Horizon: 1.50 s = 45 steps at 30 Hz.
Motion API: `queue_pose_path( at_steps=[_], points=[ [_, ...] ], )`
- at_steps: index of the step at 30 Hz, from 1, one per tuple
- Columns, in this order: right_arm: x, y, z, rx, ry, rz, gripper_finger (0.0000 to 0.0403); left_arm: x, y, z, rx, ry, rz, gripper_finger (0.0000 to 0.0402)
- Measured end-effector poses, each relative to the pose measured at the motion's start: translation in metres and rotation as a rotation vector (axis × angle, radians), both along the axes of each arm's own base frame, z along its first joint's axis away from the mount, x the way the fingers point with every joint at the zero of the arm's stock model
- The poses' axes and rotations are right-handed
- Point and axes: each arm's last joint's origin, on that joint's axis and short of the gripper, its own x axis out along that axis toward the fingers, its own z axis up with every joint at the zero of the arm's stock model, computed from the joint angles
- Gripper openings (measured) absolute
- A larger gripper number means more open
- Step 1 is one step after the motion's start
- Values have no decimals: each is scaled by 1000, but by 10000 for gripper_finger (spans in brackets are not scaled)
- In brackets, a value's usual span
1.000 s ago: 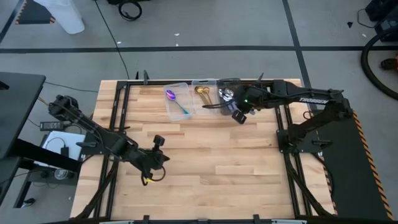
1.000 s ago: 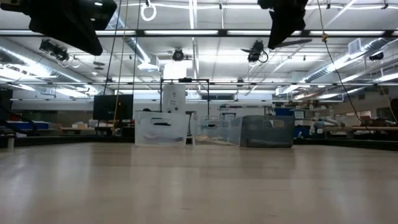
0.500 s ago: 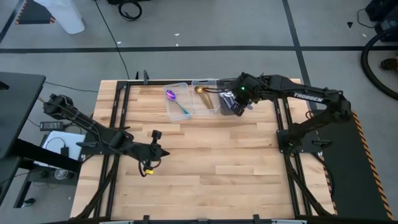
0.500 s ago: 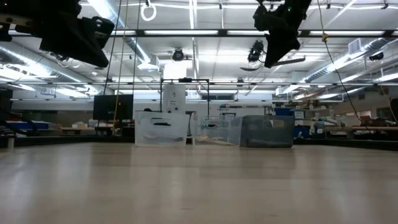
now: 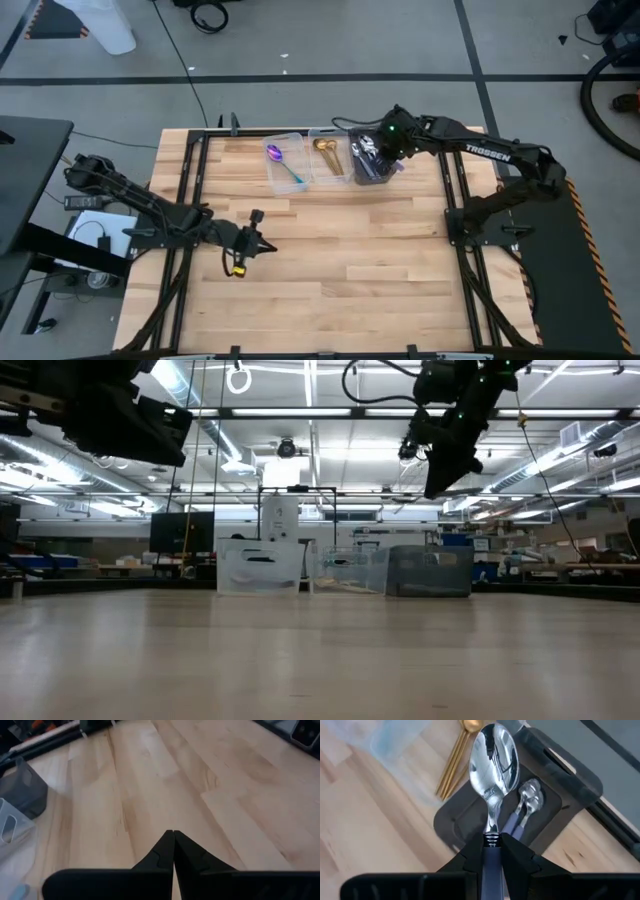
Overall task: Sort silverware by color (type)
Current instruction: Put the violet spoon into the black bin
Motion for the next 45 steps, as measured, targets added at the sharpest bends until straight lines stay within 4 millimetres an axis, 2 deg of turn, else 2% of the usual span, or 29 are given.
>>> queue_pose_path(
  at_steps=[5,12,24,30,45],
  points=[
    [-5,-17,-10,13,-74,-28,60,-1,8,-2,-24,-17,11,11],
    [-8,-37,-20,5,-192,-53,60,-2,9,3,-31,-50,22,11],
    [12,-68,-60,50,-177,-87,60,-2,12,3,-39,-56,140,11],
    [15,-75,-72,63,-156,-98,60,-2,12,3,-48,-55,145,11],
    [15,-80,-79,54,-157,-114,60,-2,12,3,-67,-54,154,11]
  ],
)
